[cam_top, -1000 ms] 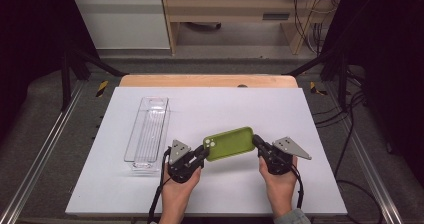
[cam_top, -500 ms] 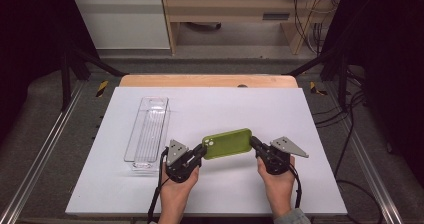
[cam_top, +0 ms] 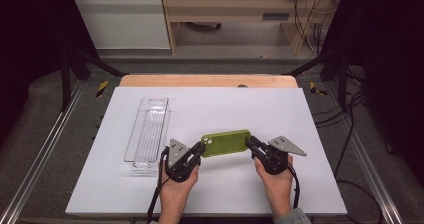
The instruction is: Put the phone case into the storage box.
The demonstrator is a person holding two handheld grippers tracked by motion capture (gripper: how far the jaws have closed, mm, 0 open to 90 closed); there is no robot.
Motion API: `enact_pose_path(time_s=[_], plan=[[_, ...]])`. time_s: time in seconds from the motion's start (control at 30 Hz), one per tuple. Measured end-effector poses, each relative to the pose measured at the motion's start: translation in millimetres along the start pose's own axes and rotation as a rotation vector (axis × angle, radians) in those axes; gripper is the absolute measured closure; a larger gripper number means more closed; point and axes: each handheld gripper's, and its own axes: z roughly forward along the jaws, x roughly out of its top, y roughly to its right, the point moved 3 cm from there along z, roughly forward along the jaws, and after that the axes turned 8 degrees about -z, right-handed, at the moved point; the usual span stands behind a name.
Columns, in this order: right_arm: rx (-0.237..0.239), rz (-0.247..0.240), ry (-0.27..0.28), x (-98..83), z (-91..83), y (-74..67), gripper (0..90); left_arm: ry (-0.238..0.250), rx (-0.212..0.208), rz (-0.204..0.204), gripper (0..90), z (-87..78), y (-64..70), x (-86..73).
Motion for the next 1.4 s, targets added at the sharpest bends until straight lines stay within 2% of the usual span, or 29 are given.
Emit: enact_pose_path(time_s=[0.13, 0.43, 0.73, 1.03, 1.2, 1.4], plan=[[0.003, -0.001, 0.015, 1.5, 0.0, -0.5, 62.0, 0.005, 0.018, 0.002, 81.2, 0.1, -3.2, 0.2], [0.012, -0.009, 0.021, 1.7, 1.2, -2.5, 50.8, 0.009, 0.036, -0.009, 81.2, -1.7, -10.4, 0.0], [-0.041, -0.033, 0.045, 3.7, 2.1, -0.7, 29.6, 0.007, 0.044, -0.014, 81.2, -2.5, -13.8, -0.2], [-0.037, -0.049, 0.06, 4.2, 3.4, 0.2, 21.5, 0.015, 0.057, -0.018, 81.2, -5.8, -18.8, 0.2], [-0.023, -0.049, 0.03, 2.6, 5.4, 2.0, 17.0, 0.018, 0.061, -0.019, 81.2, -6.7, -20.8, 0.4], [0.001, -0.076, 0.007, 1.5, 4.4, 3.7, 12.3, 0.023, 0.067, -0.017, 81.2, -8.9, -23.2, 1.8]])
